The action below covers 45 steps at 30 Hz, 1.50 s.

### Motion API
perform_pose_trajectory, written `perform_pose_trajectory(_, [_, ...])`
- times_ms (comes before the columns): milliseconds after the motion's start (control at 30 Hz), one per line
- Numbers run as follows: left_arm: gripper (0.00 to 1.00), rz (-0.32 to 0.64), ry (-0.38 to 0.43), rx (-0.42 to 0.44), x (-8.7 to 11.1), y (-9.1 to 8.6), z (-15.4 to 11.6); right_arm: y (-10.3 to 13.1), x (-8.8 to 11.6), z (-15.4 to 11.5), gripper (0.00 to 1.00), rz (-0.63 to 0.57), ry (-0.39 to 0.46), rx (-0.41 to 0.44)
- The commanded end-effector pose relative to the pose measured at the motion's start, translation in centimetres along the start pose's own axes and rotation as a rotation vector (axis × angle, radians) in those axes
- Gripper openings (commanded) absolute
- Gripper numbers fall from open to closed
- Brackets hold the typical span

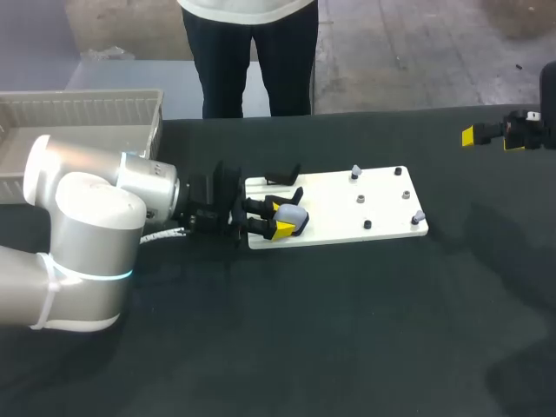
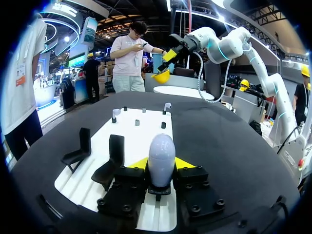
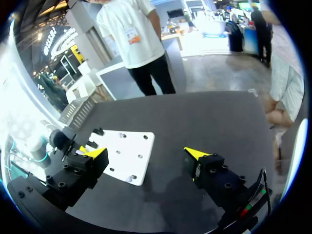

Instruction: Pick up each earbud case from the left stands, insert the matching earbuds, close the lid, and place the case in the box.

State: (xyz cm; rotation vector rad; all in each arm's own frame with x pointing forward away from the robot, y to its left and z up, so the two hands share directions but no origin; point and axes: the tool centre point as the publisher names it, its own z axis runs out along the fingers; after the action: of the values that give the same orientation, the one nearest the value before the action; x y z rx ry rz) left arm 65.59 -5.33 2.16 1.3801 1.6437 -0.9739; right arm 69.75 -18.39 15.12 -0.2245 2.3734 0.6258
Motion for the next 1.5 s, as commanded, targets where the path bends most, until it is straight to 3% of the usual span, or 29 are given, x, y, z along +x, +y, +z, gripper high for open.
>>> perform_pose_trajectory(33, [0.00, 0.007, 0.000, 0.000, 0.2, 0.2, 0.0, -0.1, 0.0, 0.1, 1.00, -0.001, 0.001, -0.004])
perform_pose_trajectory(533, [0.00, 0.038, -0.023, 0.007, -1.2, -0.6, -1.1, -0.1, 0.0, 0.1, 1.00, -0.001, 0.001, -0.004])
perform_pose_trajectory(1100, [0.00, 0.053, -0.031, -0.036, -6.4, -0.5, -2.9, -0.1, 0.0, 0.1, 1.00, -0.001, 0.001, -0.004])
perform_pose_trajectory(1400, [0.00, 0.070, -0.048, -0.039, -8.0, -0.4, -1.6, 0.0, 0.0, 0.3, 1.00, 0.008, 0.007, 0.006])
perform_pose_trajectory(1500, [0.00, 0.069, -0.055, -0.040, -8.5, -0.5, -1.0, 1.7, 0.3, 1.1, 1.00, -0.024, 0.013, 0.000])
